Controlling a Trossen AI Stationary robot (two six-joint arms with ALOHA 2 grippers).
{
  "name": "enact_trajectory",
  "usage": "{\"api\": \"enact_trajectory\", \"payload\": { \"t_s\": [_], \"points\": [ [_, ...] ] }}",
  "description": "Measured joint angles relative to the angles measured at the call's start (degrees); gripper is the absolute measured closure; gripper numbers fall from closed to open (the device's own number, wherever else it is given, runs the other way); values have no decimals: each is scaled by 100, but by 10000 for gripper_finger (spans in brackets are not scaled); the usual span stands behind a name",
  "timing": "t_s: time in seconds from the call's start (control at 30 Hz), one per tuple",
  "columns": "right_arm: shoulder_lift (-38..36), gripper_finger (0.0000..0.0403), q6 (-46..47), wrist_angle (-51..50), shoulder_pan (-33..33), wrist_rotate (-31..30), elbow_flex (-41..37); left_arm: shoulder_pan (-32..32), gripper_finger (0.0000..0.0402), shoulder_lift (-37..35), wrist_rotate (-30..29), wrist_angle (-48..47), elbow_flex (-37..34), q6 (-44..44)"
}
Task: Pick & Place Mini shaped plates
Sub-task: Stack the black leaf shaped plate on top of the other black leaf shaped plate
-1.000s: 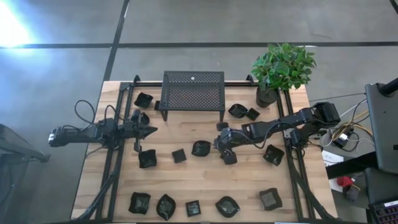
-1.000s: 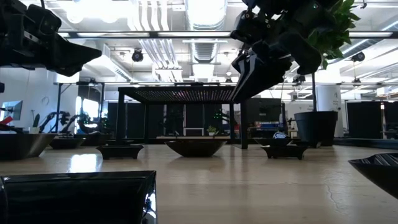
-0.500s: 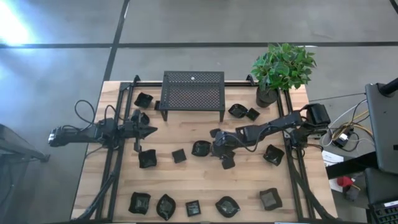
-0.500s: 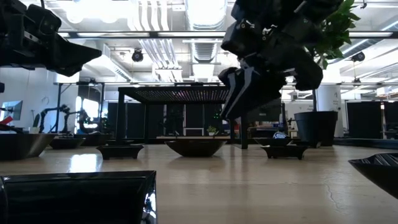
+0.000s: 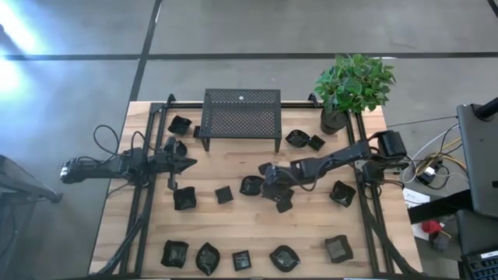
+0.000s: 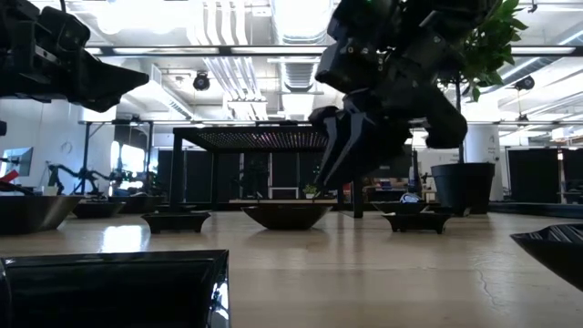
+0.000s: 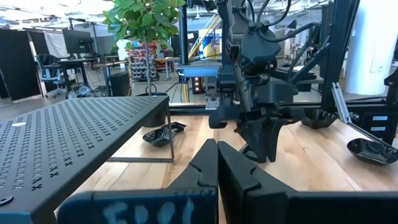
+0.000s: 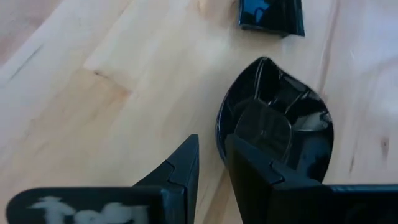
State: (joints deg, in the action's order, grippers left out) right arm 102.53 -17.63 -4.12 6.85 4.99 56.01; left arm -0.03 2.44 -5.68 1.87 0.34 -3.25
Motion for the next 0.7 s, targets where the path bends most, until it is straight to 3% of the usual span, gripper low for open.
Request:
{"api": "enact_trajectory", "payload": {
  "t_s": [0.33, 0.7],
  "points": [
    [71, 287, -267, 123, 0, -17, -4, 0, 401, 11, -2, 4, 0, 0],
    [270, 282, -511, 345, -2, -17, -8, 0, 401, 13, 0, 4, 0, -49]
  ]
}}
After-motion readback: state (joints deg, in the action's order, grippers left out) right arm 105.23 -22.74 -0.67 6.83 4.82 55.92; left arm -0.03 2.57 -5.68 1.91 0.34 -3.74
